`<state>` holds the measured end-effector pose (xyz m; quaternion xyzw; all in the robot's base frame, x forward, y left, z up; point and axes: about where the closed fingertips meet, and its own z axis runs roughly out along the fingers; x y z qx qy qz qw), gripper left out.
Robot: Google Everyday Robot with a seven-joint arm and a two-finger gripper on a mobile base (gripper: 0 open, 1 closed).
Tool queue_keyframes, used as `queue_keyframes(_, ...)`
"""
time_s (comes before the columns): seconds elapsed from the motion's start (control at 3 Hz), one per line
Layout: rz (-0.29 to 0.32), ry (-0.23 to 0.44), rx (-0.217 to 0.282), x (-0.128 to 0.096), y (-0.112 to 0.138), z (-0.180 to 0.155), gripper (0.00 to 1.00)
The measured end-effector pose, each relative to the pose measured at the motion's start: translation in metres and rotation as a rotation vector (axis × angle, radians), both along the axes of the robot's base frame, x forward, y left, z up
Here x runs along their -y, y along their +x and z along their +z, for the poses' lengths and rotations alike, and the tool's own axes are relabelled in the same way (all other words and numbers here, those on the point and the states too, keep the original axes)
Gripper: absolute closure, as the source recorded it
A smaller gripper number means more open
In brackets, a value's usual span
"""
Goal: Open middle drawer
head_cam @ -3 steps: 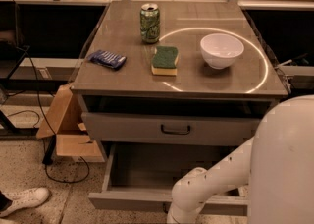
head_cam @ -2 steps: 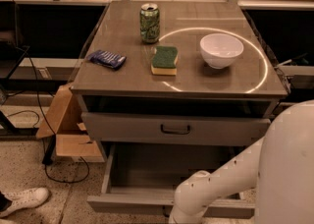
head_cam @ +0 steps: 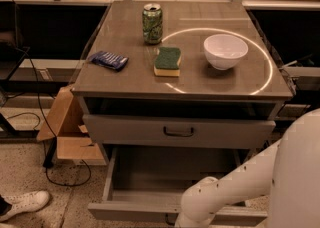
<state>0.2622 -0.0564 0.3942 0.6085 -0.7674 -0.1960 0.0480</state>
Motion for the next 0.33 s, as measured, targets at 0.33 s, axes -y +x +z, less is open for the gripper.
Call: queue_keyframes(0.33,0.0,0.0,0.0,0.0,0.0,0.0,0.0)
